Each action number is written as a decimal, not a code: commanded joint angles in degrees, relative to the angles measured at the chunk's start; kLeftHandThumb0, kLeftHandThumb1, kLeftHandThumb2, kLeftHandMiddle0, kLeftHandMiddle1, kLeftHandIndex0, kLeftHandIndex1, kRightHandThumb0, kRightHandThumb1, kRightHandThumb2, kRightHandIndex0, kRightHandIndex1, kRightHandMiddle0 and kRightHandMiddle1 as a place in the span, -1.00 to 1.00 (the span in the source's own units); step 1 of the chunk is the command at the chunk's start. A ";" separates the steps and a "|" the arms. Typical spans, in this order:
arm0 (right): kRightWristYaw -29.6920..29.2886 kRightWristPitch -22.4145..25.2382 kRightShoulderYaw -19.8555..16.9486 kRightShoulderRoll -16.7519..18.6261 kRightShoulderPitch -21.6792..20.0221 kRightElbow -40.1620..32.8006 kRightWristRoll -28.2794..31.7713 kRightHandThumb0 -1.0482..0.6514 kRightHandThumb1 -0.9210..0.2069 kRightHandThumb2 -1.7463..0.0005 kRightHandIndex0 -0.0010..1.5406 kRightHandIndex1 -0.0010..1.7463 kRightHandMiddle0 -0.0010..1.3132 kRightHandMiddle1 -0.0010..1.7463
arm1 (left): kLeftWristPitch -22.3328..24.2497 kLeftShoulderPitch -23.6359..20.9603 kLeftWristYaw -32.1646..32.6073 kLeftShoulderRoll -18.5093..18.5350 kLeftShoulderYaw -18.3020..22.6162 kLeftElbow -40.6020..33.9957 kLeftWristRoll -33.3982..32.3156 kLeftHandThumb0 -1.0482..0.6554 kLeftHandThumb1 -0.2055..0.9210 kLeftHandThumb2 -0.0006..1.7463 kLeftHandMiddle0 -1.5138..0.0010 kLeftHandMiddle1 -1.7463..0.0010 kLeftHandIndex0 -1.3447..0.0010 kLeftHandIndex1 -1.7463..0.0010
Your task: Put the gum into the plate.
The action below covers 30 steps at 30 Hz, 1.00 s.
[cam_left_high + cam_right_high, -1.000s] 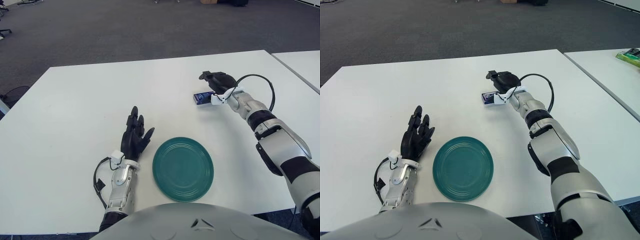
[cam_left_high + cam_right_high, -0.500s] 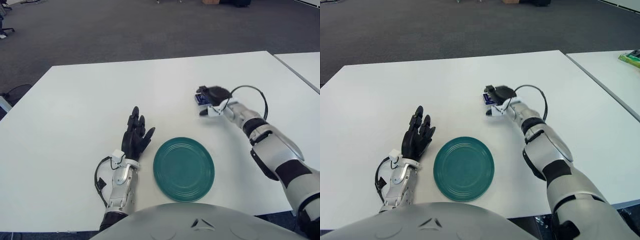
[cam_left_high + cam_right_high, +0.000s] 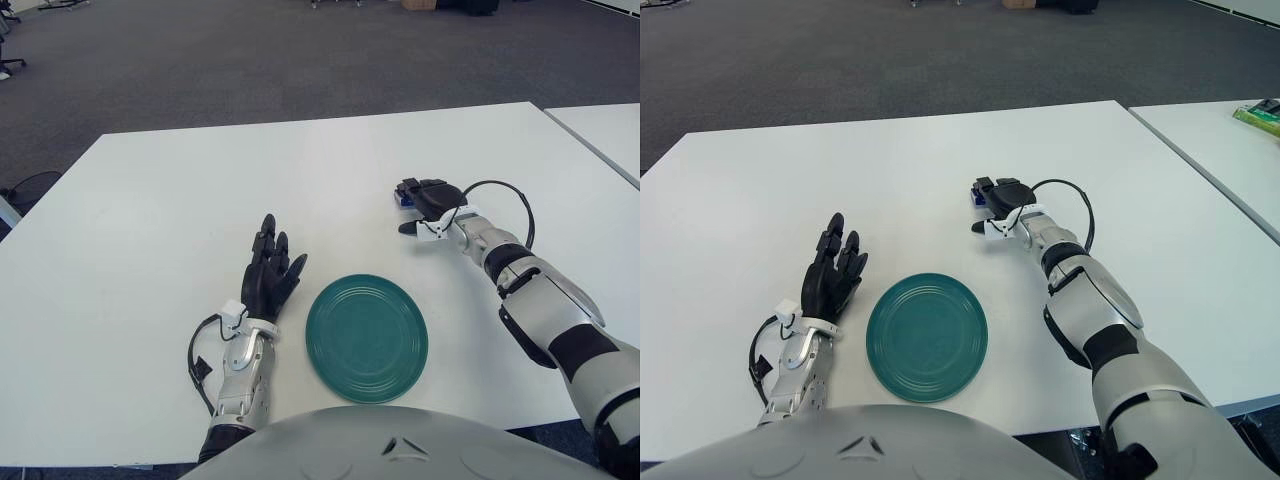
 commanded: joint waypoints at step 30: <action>6.63 7.85 9.10 -0.24 3.25 3.70 -4.80 -0.55 -1.00 0.47 -0.38 -0.95 -1.00 -0.22 | 0.54 1.40 2.46 -4.05 -1.13 2.21 0.46 -0.74 0.90 -1.00 1.00 1.00 1.00 1.00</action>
